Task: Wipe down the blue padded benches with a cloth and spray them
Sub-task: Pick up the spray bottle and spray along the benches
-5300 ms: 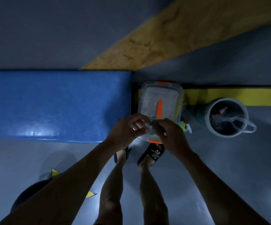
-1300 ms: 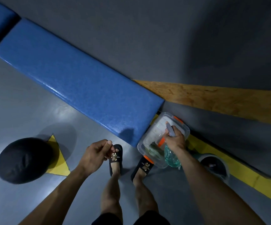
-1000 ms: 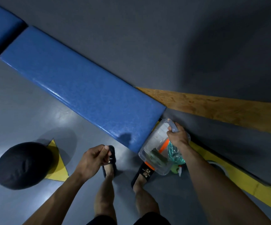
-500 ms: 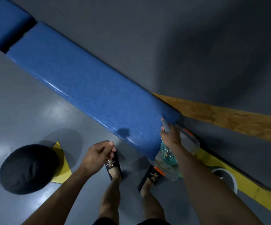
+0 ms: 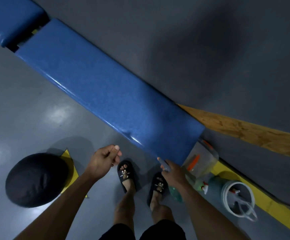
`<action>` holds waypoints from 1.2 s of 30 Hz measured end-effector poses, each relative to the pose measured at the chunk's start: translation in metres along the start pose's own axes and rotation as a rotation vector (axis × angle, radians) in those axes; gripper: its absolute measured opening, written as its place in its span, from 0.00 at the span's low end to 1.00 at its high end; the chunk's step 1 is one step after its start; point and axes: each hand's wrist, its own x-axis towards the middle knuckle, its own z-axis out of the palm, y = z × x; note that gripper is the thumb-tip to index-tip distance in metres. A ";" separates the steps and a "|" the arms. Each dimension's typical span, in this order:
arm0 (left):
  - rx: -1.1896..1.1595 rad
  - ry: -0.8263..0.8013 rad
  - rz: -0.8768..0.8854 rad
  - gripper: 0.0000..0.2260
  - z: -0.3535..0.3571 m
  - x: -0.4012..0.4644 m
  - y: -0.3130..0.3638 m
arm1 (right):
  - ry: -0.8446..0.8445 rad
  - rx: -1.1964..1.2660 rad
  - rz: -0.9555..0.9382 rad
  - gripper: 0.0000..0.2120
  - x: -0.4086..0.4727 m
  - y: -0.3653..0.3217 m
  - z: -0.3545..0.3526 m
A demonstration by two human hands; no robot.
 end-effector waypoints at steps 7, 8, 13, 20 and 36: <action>0.005 0.033 -0.010 0.17 -0.017 0.009 -0.001 | 0.068 0.071 0.015 0.10 0.034 -0.025 -0.017; 0.008 0.029 -0.010 0.17 -0.018 0.011 0.001 | 0.101 0.096 0.010 0.11 0.041 -0.032 -0.025; 0.012 0.048 -0.009 0.16 -0.023 0.022 0.015 | 0.169 0.135 -0.007 0.10 0.091 -0.060 -0.072; 0.050 0.086 0.015 0.18 -0.033 0.053 0.035 | 0.226 0.003 0.004 0.04 0.134 -0.099 -0.105; 0.070 0.201 -0.038 0.20 -0.054 0.065 0.044 | -0.139 -0.205 -0.165 0.02 0.114 -0.119 -0.011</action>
